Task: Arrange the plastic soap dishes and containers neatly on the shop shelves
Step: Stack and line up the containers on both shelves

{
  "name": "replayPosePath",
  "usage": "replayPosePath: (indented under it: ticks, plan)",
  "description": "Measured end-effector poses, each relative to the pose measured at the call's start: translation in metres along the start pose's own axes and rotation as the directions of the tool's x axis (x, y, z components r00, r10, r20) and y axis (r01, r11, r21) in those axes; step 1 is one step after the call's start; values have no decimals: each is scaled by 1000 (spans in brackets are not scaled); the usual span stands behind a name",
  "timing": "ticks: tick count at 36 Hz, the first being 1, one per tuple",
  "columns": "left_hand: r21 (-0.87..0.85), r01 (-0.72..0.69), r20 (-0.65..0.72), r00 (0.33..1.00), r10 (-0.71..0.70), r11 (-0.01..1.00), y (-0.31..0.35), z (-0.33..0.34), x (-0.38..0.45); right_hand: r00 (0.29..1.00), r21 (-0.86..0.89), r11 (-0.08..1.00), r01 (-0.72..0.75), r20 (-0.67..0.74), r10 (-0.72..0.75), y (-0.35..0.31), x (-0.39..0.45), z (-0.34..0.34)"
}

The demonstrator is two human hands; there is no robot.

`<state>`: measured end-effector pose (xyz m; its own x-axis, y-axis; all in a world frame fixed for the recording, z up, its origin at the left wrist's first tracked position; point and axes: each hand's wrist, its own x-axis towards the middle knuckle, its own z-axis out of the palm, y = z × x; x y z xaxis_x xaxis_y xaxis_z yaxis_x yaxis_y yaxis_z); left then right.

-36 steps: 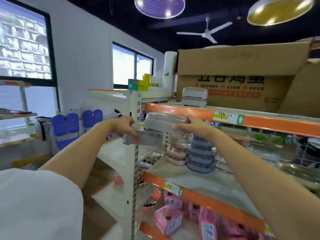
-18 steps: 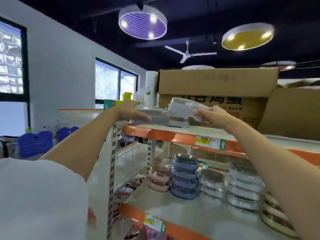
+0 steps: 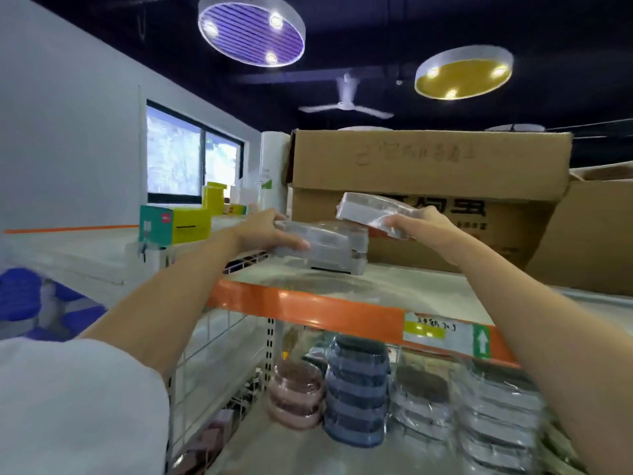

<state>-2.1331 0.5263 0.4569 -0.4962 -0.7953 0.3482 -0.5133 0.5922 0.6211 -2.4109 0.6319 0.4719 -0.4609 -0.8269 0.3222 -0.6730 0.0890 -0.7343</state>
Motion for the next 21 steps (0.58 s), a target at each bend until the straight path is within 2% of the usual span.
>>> replayPosePath:
  ticks: [7,13,21]
  plan:
    - [-29,3,157,988,1,1000,-10,23,33,1000,-25,1000,1,13,-1,-11,57,25]
    - [25,-22,163,987,17,999,-25,29,46,1000,-18,1000,2,9,-2,-28,73,48]
    - [51,-33,192,981,23,998,-31,24,53,994,0,999,52,93,-52,-24,91,62]
